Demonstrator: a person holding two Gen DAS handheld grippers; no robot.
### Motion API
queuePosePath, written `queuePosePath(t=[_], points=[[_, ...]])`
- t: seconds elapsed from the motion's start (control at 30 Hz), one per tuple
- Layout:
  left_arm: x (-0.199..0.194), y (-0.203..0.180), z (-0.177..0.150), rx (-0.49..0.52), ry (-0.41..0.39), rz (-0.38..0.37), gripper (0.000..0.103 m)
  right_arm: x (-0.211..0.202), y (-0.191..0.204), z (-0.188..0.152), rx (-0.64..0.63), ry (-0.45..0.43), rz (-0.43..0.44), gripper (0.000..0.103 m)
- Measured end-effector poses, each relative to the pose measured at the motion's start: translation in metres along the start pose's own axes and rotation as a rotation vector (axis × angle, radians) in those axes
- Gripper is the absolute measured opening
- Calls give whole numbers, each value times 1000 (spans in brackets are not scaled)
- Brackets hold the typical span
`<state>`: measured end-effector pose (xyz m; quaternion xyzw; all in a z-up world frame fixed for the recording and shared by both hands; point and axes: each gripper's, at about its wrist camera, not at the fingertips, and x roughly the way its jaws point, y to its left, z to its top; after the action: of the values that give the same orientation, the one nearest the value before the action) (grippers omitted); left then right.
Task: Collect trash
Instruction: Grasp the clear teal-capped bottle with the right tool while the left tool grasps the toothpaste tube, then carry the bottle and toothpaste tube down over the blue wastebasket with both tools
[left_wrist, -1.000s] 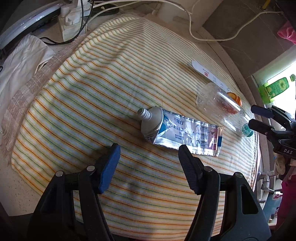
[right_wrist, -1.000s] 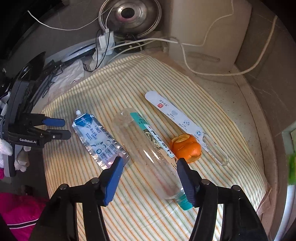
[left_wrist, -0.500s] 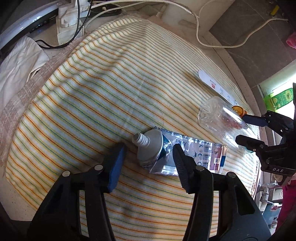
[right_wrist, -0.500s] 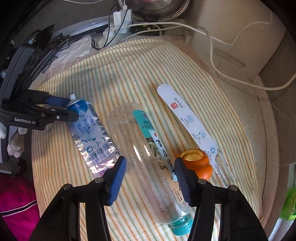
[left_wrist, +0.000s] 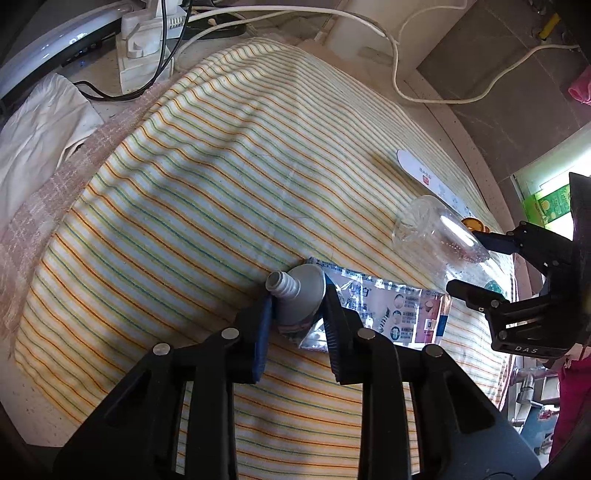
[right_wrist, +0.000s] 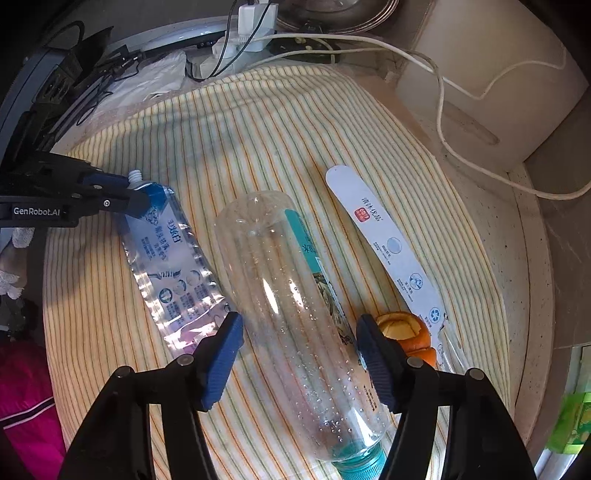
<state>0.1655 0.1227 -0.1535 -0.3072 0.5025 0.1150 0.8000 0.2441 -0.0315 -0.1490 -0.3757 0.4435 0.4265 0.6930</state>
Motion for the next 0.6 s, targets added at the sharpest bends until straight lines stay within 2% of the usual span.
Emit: queuePosePath(t=[0.2, 0.6], points=[[-11, 2, -3, 2, -17, -5, 25, -4, -1, -1, 25, -19, 12, 62], [-51, 3, -9, 71, -85, 9, 25, -47, 2, -20, 237, -160, 92, 58]])
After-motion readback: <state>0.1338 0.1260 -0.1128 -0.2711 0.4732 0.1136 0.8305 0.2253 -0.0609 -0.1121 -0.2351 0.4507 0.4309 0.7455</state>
